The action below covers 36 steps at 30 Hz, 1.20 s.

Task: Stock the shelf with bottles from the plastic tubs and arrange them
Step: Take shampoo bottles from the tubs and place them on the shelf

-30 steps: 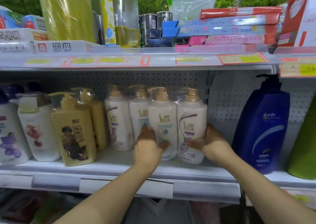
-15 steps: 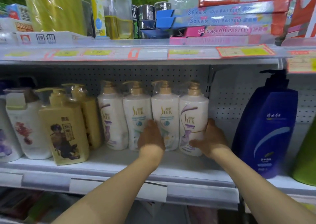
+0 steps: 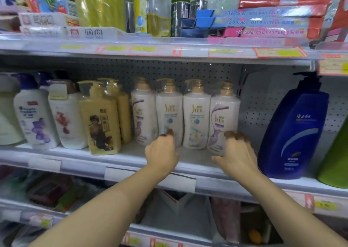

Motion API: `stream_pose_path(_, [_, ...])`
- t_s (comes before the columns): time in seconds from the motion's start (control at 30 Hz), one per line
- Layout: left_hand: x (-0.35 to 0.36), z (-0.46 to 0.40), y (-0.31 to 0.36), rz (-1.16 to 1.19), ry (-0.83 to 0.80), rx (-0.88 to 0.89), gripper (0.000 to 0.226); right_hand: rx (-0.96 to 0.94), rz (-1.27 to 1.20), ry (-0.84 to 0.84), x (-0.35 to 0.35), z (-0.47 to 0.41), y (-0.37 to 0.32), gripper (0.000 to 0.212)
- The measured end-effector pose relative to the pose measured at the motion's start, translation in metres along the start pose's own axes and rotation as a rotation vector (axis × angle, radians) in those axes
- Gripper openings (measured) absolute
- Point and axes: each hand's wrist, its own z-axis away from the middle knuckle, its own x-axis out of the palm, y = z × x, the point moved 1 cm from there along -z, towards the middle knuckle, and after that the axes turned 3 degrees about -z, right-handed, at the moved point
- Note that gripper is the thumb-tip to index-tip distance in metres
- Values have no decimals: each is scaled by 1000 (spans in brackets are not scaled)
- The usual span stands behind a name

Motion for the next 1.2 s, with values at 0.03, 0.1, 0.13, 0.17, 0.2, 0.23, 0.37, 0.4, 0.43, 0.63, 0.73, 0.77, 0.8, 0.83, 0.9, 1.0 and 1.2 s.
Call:
stream_pose_path(0.03, [-3,5,-8,3,-12,-7,45,-32,18,-29,0,7,-9,68])
stream_pose_path(0.1, [-9,15,-27,13,-20,-22,43,-88,26,-66,3,20,-27,70])
stream_pose_path(0.13, [-11,20,-37,19,-16,-31,41,-113,30,-80,5,27,-37,69])
stream_pose_path(0.17, [-14,26,-49,28,-12,-44,40,-141,33,-92,8,33,-47,68])
stream_pose_path(0.2, [-16,31,-60,34,-11,-56,40,-170,37,-104,12,39,-57,67])
stream_pose_path(0.23, [-19,37,-72,37,-12,-71,41,-197,40,-118,17,45,-67,66])
stream_pose_path(0.37, [-26,63,-126,54,-29,-144,41,-294,37,-169,38,72,-112,62])
stream_pose_path(0.4, [-26,71,-141,58,-33,-158,41,-324,31,-178,44,80,-124,61])
stream_pose_path(0.43, [-26,79,-155,63,-40,-175,41,-353,15,-190,51,88,-136,62])
stream_pose_path(0.63, [-10,142,-244,71,-139,-294,41,-486,-48,-339,104,143,-201,61])
stream_pose_path(0.73, [4,175,-287,87,-193,-386,42,-506,-41,-454,140,170,-222,64])
stream_pose_path(0.77, [10,186,-300,96,-212,-417,42,-511,-32,-488,152,179,-228,63])
stream_pose_path(0.8, [17,198,-313,100,-236,-443,42,-516,-22,-521,164,188,-233,63])
stream_pose_path(0.83, [23,209,-324,97,-260,-469,42,-520,-14,-555,176,196,-237,62])
stream_pose_path(0.9, [38,232,-345,79,-303,-524,43,-529,3,-622,201,213,-243,61])
stream_pose_path(1.0, [63,267,-371,96,-383,-611,42,-548,36,-714,240,236,-250,61])
stream_pose_path(1.2, [123,338,-408,135,-506,-798,46,-591,87,-895,321,278,-250,61])
